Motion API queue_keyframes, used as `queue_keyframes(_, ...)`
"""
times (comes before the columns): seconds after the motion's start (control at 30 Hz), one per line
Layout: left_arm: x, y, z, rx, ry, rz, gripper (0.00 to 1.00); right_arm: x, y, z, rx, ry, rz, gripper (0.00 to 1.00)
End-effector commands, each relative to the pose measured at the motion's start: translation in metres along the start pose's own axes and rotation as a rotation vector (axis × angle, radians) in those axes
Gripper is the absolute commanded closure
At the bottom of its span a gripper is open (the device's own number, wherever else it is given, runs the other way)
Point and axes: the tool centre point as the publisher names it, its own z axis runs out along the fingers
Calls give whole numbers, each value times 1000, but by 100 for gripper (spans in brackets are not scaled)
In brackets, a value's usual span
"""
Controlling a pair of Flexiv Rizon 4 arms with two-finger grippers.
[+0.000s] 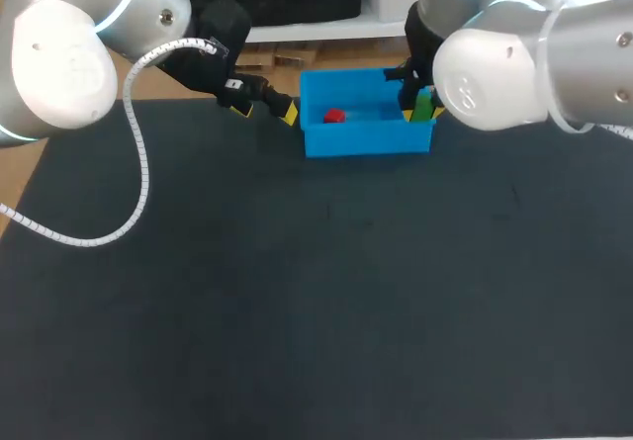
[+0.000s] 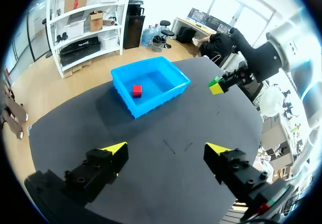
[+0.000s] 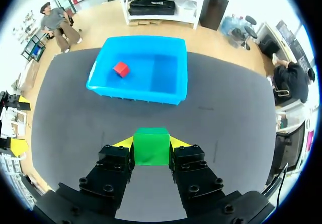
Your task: Use the left arm to pick the red cube and place it into the blue plastic box first, then use the right arm to grasp the green cube and put it into the same blue plastic box after the first action is fully finished.
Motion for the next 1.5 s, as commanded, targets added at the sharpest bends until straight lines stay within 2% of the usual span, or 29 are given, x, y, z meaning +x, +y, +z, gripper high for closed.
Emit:
queue_keyframes(0.03,0,-1,0,-3,2,-1,0,2,-1,-9,-4,-42,-1,100)
queue_keyframes(0.3,0,-1,0,-3,2,-1,0,-10,2,-20,-27,-102,-16,100)
queue_keyframes(0.67,0,-1,0,-3,2,-1,0,-21,1,-22,-53,-180,-23,100)
queue_keyframes(1.0,0,-1,0,-3,2,-1,0,-39,-1,-28,-69,-235,-40,100)
queue_keyframes(1.5,0,-1,0,-3,2,-1,0,-60,5,-21,-113,-296,-85,100)
